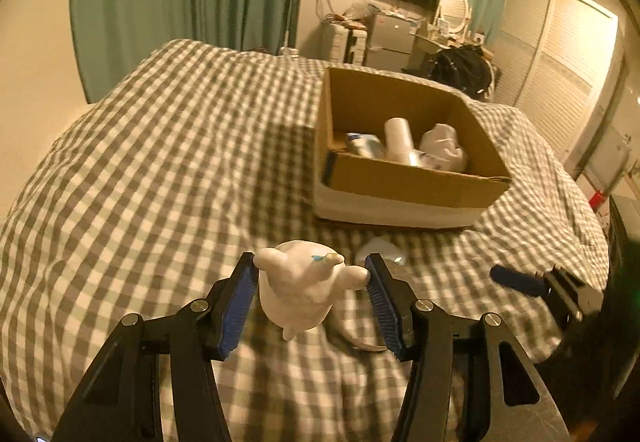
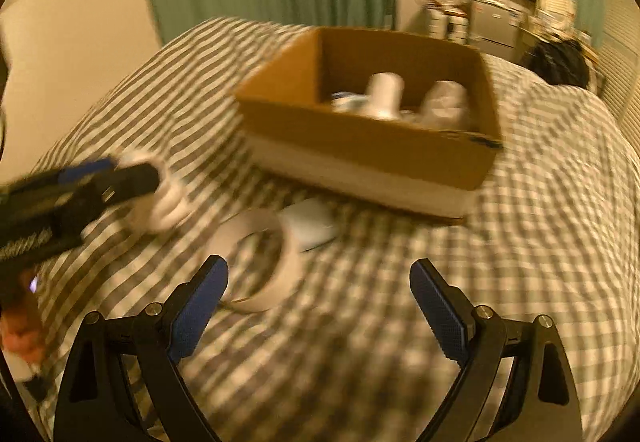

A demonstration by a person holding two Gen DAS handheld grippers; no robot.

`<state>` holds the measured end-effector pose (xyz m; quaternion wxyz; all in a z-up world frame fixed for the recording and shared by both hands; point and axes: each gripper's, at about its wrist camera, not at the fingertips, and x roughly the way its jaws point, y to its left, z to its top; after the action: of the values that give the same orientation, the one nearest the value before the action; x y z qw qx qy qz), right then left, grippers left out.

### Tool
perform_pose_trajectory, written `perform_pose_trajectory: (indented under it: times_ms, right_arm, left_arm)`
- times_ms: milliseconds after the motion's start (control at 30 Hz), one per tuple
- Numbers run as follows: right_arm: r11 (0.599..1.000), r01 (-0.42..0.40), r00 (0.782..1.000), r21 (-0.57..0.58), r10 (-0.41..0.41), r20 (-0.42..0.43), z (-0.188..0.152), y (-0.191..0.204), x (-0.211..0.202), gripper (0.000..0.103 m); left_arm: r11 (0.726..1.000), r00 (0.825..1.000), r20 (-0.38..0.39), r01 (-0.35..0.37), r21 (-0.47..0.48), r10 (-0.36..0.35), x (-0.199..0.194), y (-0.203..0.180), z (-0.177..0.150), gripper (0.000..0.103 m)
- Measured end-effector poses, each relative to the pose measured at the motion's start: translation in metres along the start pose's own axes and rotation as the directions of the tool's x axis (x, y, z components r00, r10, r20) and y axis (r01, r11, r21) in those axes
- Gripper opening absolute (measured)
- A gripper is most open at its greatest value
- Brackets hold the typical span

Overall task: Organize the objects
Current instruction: 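Lift the white figurine off the bed with the left gripper, then grasp the white ring roll with the right gripper while the left gripper holds the figurine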

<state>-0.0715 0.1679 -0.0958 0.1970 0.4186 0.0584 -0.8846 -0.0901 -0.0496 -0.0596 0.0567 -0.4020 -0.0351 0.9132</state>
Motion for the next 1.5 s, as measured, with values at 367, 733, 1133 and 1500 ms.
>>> perform_pose_trajectory:
  times_ms: [367, 733, 1133, 1500]
  right_arm:
    - [0.987, -0.026, 0.991, -0.156, 0.005, -0.137, -0.011, 0.051, 0.056, 0.092]
    - [0.991, -0.023, 0.984, -0.131, -0.001, -0.18, -0.011, 0.043, 0.081, 0.069]
    - [1.0, -0.017, 1.0, -0.024, 0.017, 0.0, -0.003, 0.012, 0.022, 0.009]
    - [0.999, -0.001, 1.0, 0.04, 0.001, 0.0, -0.014, -0.01, 0.004, 0.077]
  left_arm:
    - [1.0, 0.999, -0.016, -0.03, -0.007, 0.03, 0.012, 0.016, -0.01, 0.056]
    - [0.999, 0.999, -0.022, -0.035, -0.007, 0.035, 0.007, 0.015, -0.011, 0.056]
    - [0.998, 1.0, -0.01, -0.025, 0.05, 0.026, -0.02, -0.015, -0.01, 0.056]
    - [0.997, 0.999, -0.016, -0.051, 0.058, 0.052, -0.018, -0.02, -0.015, 0.056]
